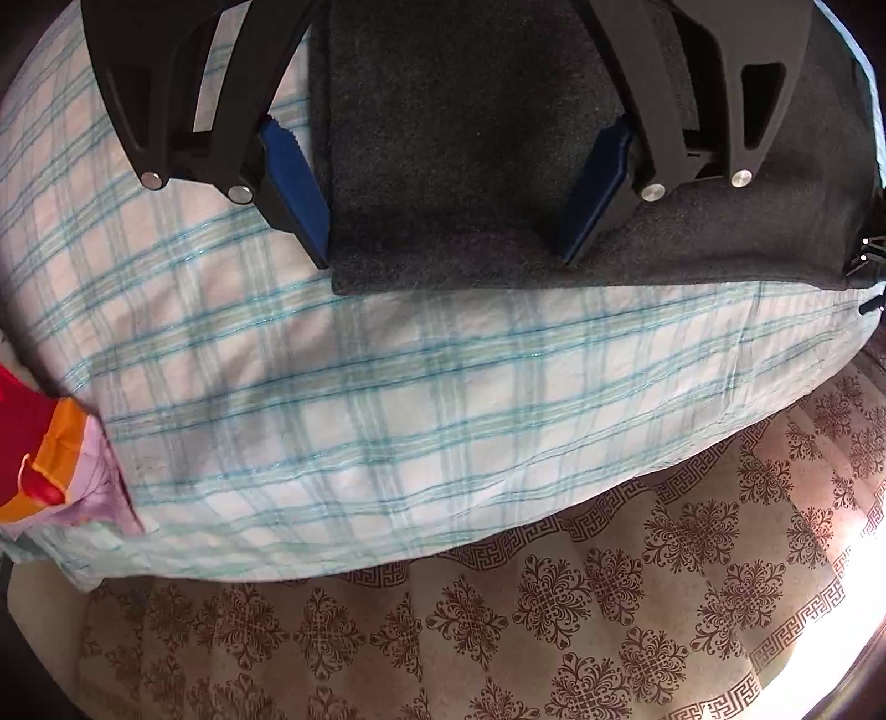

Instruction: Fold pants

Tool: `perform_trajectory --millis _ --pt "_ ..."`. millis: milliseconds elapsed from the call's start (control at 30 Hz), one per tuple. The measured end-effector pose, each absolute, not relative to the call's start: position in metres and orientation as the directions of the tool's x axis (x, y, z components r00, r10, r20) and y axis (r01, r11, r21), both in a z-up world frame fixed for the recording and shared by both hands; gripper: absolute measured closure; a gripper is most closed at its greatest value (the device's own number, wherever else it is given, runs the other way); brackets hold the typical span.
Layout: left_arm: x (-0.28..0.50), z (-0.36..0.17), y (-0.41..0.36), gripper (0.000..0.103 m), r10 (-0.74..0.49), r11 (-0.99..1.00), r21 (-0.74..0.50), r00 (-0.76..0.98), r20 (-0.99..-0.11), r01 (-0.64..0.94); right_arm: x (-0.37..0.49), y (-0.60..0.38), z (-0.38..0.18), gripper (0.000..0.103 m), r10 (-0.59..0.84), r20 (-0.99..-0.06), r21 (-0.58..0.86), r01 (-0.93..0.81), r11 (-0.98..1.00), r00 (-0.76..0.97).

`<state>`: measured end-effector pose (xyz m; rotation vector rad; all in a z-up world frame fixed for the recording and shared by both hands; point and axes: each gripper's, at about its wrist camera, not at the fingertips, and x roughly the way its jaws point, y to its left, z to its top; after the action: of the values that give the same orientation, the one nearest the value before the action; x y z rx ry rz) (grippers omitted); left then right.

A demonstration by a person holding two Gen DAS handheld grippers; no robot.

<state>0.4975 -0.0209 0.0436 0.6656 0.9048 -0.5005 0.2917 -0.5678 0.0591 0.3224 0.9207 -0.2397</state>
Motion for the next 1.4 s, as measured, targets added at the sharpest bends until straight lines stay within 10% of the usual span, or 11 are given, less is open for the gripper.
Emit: perform_trajectory --millis 67,100,267,633,833,933,1400 --pt "0.49 0.045 -0.024 0.062 -0.191 0.687 0.226 0.471 -0.861 0.691 0.29 -0.564 0.06 0.072 -0.132 -0.801 0.115 0.368 0.923 0.583" --pt "0.481 0.045 -0.029 0.076 -0.189 0.67 0.251 0.488 -0.852 0.699 0.288 -0.564 0.06 0.077 -0.168 -0.799 0.088 0.39 0.917 0.577" --pt "0.467 0.055 -0.038 0.092 -0.169 0.672 0.331 0.573 -0.802 0.662 0.27 -0.567 0.082 0.089 -0.162 -0.731 0.146 0.385 0.911 0.663" --pt "0.489 0.057 -0.043 0.092 -0.099 0.751 0.387 0.67 -0.735 0.535 0.311 -0.548 0.117 0.088 -0.338 -0.628 -0.02 0.419 0.908 0.701" --pt "0.47 0.051 -0.043 0.07 -0.041 0.757 0.447 0.718 -0.695 0.476 0.306 -0.533 0.088 0.036 -0.417 -0.625 -0.164 0.411 0.897 0.66" --pt "0.447 0.085 -0.006 0.044 -0.098 0.843 0.331 0.727 -0.68 0.424 0.264 -0.519 0.111 0.033 -0.401 -0.589 -0.138 0.402 0.905 0.701" --pt "0.254 0.055 0.109 0.034 -0.025 0.949 0.186 0.649 -0.76 0.254 0.121 -0.269 0.08 0.032 0.232 -0.66 0.138 -0.188 0.972 0.715"
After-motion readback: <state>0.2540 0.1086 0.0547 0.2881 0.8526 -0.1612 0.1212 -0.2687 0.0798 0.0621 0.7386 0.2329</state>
